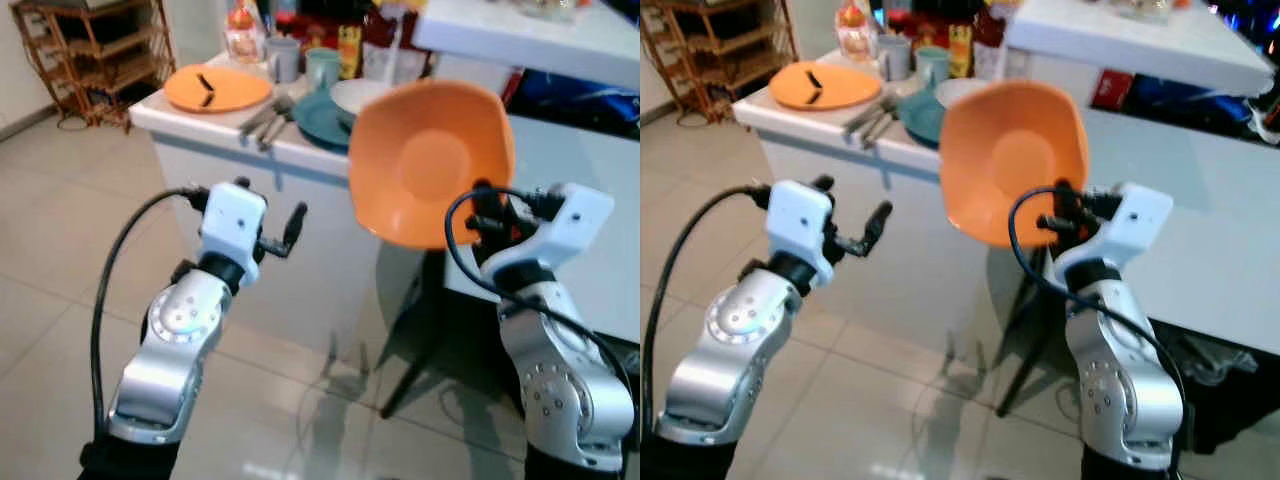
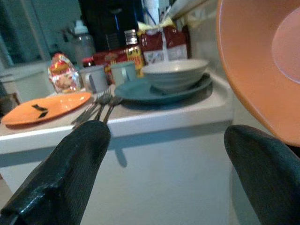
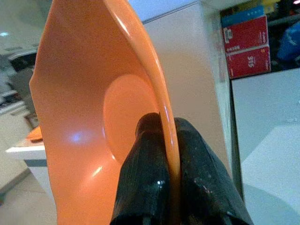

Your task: Setting the table

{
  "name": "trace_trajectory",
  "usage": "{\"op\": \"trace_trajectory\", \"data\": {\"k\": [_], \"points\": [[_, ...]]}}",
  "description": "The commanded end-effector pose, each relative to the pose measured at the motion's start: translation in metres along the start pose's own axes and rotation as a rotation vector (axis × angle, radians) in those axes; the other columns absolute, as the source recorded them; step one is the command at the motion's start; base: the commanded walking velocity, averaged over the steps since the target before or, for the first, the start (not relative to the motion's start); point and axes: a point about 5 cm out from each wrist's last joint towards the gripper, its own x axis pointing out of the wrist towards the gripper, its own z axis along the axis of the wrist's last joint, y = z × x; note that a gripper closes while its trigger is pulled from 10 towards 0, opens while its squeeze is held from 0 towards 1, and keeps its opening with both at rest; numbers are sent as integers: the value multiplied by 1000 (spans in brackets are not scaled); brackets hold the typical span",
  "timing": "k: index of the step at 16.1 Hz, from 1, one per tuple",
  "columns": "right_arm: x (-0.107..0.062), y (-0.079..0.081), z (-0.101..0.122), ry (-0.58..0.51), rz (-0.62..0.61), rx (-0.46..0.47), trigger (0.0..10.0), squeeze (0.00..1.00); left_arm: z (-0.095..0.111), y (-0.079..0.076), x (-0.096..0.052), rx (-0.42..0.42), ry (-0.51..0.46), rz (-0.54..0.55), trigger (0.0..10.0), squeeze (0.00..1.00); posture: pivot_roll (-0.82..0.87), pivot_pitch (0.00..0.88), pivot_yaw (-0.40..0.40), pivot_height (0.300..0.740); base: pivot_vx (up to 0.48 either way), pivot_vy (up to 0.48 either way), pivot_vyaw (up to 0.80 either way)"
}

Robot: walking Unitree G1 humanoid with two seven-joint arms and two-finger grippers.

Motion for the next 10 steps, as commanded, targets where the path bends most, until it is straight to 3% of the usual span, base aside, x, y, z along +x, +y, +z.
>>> {"op": "trace_trajectory", "data": {"k": [1,10], "points": [[-1,-5,9,-36,-25,1,10000,0,2,-3,1,8,-7,-10,10000,0,-20,0,-23,740,0,-480,0],[2,-9,12,-32,-54,14,10000,0,4,-1,4,22,-14,-8,10000,0,-20,0,-27,740,0,-480,0]]}}
